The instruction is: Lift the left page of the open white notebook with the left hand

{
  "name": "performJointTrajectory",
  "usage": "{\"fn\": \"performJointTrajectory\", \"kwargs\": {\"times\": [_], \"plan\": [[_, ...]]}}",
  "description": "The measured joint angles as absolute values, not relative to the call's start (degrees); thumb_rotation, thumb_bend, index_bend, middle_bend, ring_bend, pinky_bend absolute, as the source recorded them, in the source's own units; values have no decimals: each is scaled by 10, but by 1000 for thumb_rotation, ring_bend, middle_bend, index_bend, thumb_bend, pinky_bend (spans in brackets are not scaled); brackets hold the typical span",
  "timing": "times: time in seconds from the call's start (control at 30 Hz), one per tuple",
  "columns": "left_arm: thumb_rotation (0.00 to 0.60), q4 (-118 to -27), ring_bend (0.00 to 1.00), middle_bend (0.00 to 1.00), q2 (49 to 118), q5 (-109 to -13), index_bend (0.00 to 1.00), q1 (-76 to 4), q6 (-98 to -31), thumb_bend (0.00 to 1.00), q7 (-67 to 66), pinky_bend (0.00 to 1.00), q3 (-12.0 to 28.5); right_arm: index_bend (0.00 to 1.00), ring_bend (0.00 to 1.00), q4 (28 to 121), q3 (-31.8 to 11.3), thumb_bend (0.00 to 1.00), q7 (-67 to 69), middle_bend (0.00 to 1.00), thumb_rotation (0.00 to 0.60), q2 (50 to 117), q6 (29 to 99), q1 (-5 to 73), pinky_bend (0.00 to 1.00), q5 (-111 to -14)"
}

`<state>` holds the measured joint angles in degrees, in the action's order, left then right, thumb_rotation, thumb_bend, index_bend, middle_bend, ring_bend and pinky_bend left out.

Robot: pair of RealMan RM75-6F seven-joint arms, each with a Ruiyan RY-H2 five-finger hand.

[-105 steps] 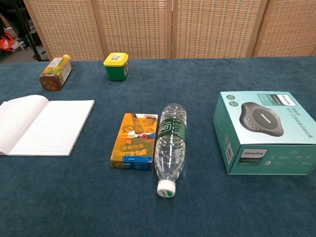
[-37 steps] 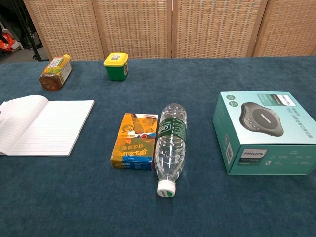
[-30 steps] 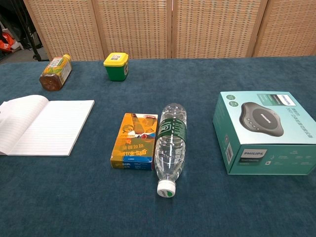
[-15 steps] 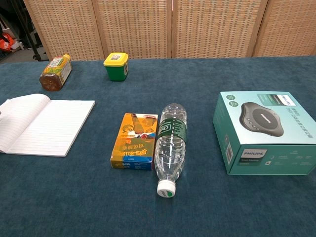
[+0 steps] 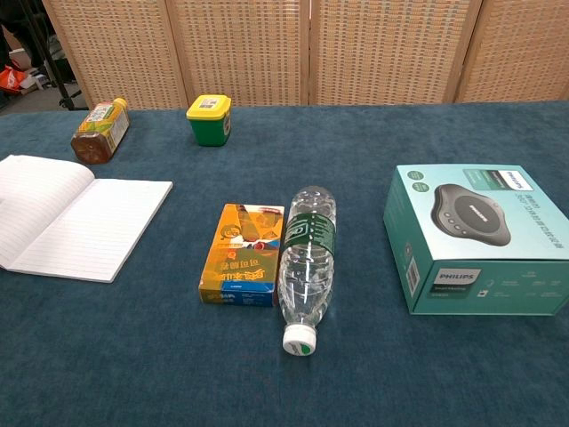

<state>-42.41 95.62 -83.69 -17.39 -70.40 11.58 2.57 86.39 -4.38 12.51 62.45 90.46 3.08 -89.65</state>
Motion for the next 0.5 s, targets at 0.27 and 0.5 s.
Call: {"fn": "performJointTrajectory", "kwargs": {"times": [0.27, 0.5], "plan": [[600, -398, 0, 0, 958, -902, 0, -183, -796, 516, 0, 0, 5, 0, 0, 865, -43, 0, 131, 0, 600, 622, 907, 29, 0, -897], [600, -421, 0, 0, 935, -979, 0, -213, -841, 515, -117, 0, -22, 0, 0, 863, -46, 0, 144, 0, 600, 619, 907, 28, 0, -891]]}}
